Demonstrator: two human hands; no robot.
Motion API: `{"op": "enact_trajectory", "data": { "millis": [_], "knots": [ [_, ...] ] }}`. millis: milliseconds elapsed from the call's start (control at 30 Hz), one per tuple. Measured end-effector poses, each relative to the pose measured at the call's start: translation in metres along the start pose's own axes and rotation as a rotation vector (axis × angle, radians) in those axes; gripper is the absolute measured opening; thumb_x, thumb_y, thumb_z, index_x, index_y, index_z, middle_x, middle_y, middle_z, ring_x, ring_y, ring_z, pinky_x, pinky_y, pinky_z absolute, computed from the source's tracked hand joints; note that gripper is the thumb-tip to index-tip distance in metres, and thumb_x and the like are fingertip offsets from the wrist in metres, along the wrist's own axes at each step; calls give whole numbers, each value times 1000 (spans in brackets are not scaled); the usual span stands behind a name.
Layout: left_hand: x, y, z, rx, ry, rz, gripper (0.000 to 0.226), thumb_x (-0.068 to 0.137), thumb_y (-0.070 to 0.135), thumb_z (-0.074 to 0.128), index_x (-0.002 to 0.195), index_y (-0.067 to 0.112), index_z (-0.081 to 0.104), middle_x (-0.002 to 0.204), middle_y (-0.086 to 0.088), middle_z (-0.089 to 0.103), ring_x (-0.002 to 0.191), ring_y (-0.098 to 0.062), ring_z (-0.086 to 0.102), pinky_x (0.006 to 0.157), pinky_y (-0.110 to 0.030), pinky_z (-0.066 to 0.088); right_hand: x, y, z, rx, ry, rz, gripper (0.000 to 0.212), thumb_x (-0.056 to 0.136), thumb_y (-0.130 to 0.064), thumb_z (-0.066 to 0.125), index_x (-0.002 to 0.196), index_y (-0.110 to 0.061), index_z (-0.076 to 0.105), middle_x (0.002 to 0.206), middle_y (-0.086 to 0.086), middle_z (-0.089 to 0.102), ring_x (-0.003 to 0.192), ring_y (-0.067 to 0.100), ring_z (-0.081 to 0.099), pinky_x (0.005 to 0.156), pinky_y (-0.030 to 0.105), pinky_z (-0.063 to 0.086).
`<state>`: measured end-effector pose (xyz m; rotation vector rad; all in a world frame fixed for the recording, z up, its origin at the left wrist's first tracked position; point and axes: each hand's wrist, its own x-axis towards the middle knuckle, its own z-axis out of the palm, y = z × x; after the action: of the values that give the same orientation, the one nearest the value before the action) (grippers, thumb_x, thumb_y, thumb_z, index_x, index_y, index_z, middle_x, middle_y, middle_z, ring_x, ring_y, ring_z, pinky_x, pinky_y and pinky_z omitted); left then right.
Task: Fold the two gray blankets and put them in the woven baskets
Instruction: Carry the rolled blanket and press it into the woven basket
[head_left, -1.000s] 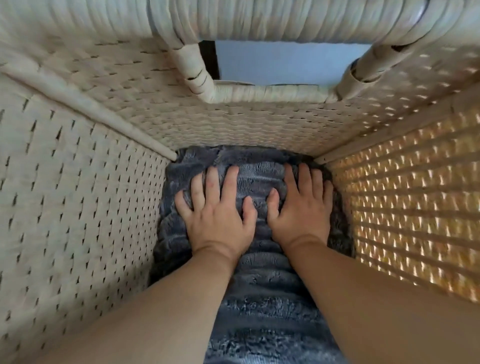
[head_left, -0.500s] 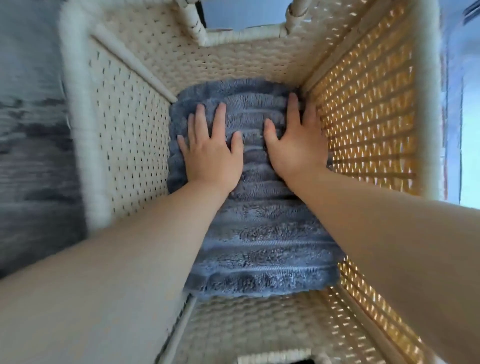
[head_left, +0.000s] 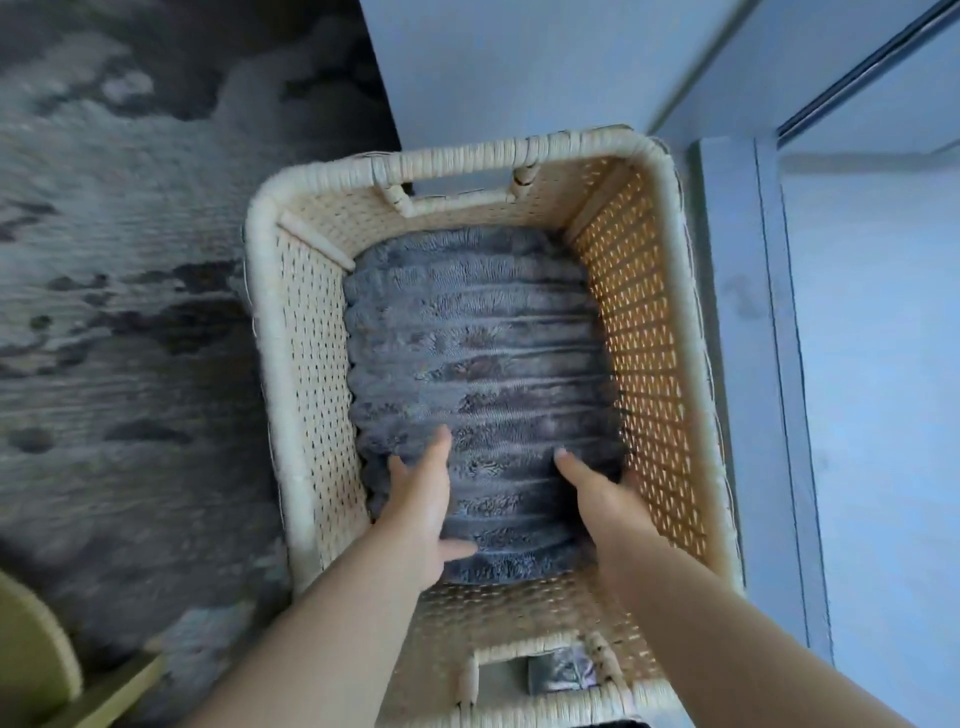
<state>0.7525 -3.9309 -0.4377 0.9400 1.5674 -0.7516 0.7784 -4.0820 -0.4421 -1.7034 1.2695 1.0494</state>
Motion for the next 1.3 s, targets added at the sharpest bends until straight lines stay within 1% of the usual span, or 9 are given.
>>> {"op": "enact_trajectory", "data": {
  "millis": [200, 467, 600, 767, 900, 967, 1033, 1133, 1300],
  "knots": [
    [40, 1, 27, -164, -54, -63, 118, 57, 79, 65, 152, 32, 13, 158, -7, 20, 138, -40, 32, 101, -73, 28, 40, 5, 38, 194, -10, 53, 130, 49, -64, 82, 151, -28, 10, 147, 11, 37, 129, 36, 43, 105, 55, 41],
    [118, -11, 50, -13, 199, -35, 116, 77, 59, 67, 149, 30, -19, 161, -6, 0, 140, -40, 26, 97, -66, 39, 118, 20, 76, -4, 141, 58, 118, 58, -64, 70, 148, -12, 16, 140, 16, 43, 125, 38, 43, 107, 49, 38],
    [146, -16, 56, 116, 110, -70, 91, 86, 59, 55, 154, 20, 8, 158, -6, 22, 137, -35, 34, 102, -60, 39, 144, 22, 85, -64, 104, 69, 106, 69, -63, 63, 144, -5, 18, 141, 16, 42, 126, 37, 43, 107, 46, 37],
    [96, -7, 33, 224, -80, -109, 66, 87, 61, 52, 134, 15, 45, 127, -10, 57, 97, -30, 61, 77, -47, 52, 111, 19, 51, -162, -25, -27, 112, 71, -63, 68, 151, -8, 12, 149, 10, 37, 132, 32, 41, 112, 40, 34],
    [58, 3, 20, 407, 337, 291, 59, 85, 37, 60, 130, 1, 46, 136, -16, 48, 109, -34, 56, 83, -41, 51, 58, 14, 28, -487, 100, -225, 91, 84, -55, 58, 148, -3, 18, 149, 19, 31, 132, 36, 38, 108, 42, 34],
    [31, 15, 18, 502, 587, 646, 63, 87, 32, 57, 139, 3, 35, 144, -12, 34, 122, -30, 46, 81, -36, 45, 32, 6, 29, -679, 343, -522, 79, 91, -49, 46, 149, -12, 7, 151, 20, 19, 134, 38, 32, 109, 45, 33],
    [20, 28, 16, 616, 667, 908, 63, 89, 30, 51, 143, 3, 32, 151, -9, 26, 135, -27, 32, 102, -38, 40, 19, -9, 32, -774, 506, -837, 72, 94, -52, 34, 150, -25, -2, 156, 13, 6, 142, 33, 15, 117, 44, 18],
    [36, 50, 14, 777, 711, 1015, 65, 93, 31, 46, 148, 1, 26, 157, -12, 20, 144, -26, 20, 117, -39, 21, 32, -40, 40, -811, 487, -1028, 70, 94, -56, 26, 151, -33, -5, 161, 7, -5, 146, 26, -2, 119, 41, 4],
    [88, 78, 29, 825, 689, 1047, 64, 97, 42, 30, 152, 11, 17, 160, -7, 16, 146, -25, 15, 117, -44, 21, 84, -74, 64, -833, 524, -1014, 71, 88, -59, 18, 152, -33, 0, 162, 7, 2, 148, 29, 1, 118, 46, 0]
  ]
}}
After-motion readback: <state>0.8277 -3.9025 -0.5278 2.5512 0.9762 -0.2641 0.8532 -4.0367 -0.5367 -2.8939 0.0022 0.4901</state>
